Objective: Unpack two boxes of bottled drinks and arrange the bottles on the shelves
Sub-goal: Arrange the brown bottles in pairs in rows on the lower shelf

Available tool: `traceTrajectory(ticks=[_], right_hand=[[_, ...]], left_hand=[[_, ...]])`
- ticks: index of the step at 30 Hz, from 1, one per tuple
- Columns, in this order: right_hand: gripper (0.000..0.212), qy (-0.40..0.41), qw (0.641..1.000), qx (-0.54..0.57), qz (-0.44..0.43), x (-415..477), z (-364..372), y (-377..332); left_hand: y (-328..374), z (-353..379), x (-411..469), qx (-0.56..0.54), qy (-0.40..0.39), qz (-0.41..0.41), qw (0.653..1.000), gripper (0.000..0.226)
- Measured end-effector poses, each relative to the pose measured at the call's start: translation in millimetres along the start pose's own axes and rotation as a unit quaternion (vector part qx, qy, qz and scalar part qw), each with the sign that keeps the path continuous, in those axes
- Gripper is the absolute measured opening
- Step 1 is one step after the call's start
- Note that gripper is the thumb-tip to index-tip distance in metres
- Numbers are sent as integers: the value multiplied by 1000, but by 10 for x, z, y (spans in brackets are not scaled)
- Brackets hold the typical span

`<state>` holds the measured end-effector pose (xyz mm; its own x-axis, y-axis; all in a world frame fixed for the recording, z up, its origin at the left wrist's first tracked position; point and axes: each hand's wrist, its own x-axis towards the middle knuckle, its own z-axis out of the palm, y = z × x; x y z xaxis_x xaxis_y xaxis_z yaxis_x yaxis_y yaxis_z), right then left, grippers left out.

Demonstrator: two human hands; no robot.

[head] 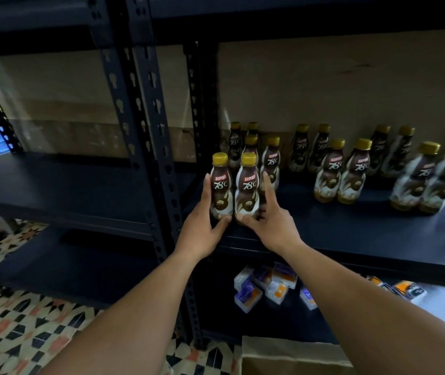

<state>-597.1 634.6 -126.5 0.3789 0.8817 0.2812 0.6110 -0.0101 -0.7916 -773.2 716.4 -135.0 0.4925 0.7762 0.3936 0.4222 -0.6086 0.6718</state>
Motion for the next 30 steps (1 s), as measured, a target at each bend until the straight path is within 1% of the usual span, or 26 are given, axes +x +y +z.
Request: traceTrajectory(ticks=[3,6,9,13,19,24,30], right_hand=[[116,-13,999,31,10,9,-21,28],[110,-23,999,27,0,5,-10,38],[104,-30,999,-26,0,23,-3,-5],[105,-37,995,-90,-8,98,-16,-58],[103,-15,996,-81,-15,90,87,-22],[101,-18,995,-95,-17,78,107,-10],[102,-11,998,-64,-25,70,83,13]], left_hand=[[-10,-9,-1,-13,9,-12,1000,105],[-5,-14,-8,-16,14,-14,1000,106],[-9,-16,-11,-15,23,-10,1000,107],[-7,-17,-10,-6,27,-7,1000,105],[-30,-35,-11,-16,24,-20,999,102],[-41,-23,-3,-4,24,-17,1000,102],[-40,-18,-3,8,13,-6,1000,103]])
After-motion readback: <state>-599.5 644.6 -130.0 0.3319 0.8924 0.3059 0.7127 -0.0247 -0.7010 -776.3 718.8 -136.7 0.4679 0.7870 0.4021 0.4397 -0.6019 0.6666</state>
